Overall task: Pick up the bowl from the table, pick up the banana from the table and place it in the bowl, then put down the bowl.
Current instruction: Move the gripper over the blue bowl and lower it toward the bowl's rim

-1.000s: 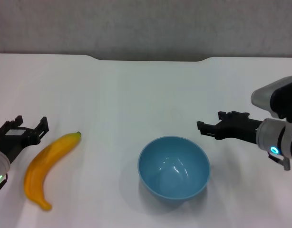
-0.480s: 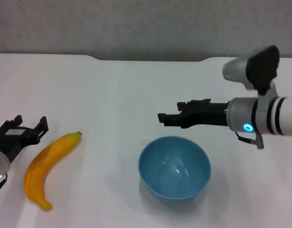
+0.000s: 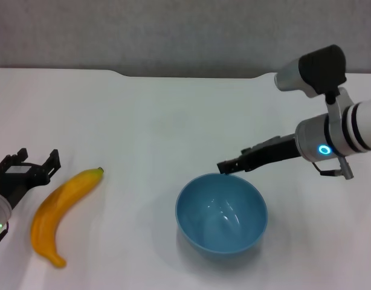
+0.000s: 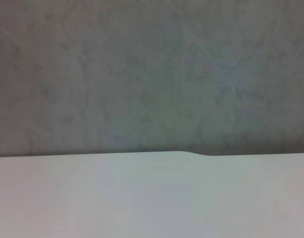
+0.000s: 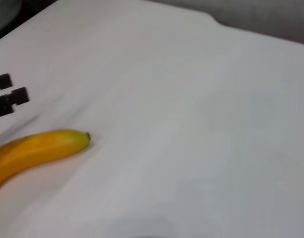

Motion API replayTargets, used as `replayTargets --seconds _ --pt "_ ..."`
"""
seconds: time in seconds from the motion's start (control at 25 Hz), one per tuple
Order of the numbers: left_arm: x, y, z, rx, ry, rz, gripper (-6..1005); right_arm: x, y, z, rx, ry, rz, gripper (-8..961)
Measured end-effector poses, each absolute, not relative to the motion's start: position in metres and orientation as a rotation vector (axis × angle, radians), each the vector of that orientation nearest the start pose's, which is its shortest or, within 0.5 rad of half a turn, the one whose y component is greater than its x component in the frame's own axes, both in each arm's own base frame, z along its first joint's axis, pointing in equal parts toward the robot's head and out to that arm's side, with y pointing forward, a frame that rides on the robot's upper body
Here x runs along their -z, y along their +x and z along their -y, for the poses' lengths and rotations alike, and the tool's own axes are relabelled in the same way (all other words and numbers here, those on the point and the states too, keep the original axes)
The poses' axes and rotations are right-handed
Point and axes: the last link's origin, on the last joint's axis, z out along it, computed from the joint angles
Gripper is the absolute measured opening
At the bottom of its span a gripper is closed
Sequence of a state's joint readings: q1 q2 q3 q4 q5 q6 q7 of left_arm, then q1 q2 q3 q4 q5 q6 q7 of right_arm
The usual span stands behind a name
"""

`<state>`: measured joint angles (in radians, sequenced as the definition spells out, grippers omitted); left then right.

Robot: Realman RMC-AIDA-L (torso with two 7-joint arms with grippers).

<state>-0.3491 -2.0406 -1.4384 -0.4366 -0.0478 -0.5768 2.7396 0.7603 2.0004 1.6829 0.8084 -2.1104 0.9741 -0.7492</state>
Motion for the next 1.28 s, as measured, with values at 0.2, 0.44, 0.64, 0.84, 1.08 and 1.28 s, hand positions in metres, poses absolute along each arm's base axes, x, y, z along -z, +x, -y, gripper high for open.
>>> replayTargets --seconds 0.2,0.44,0.64,0.84,1.08,1.28 --pt "0.017 -0.358 -0.352 0.450 -1.712 0.855 693 0.048 0.177 -0.420 0.038 -2.614 -1.109 785" --pt "0.016 -0.355 -0.354 0.468 -1.716 0.840 690 0.051 0.191 -0.419 0.214 -2.600 -1.166 785" --pt "0.016 -0.354 -0.355 0.474 -1.711 0.845 688 0.053 0.196 -0.418 0.255 -2.588 -1.153 785" --pt "0.017 -0.357 -0.354 0.465 -1.711 0.854 685 0.049 0.182 -0.427 0.182 -2.593 -1.065 785" --pt "0.017 -0.358 -0.354 0.458 -1.714 0.856 682 0.048 0.175 -0.427 0.158 -2.604 -1.040 785" --pt "0.017 -0.358 -0.354 0.461 -1.708 0.860 680 0.046 0.178 -0.427 0.173 -2.598 -1.037 785"
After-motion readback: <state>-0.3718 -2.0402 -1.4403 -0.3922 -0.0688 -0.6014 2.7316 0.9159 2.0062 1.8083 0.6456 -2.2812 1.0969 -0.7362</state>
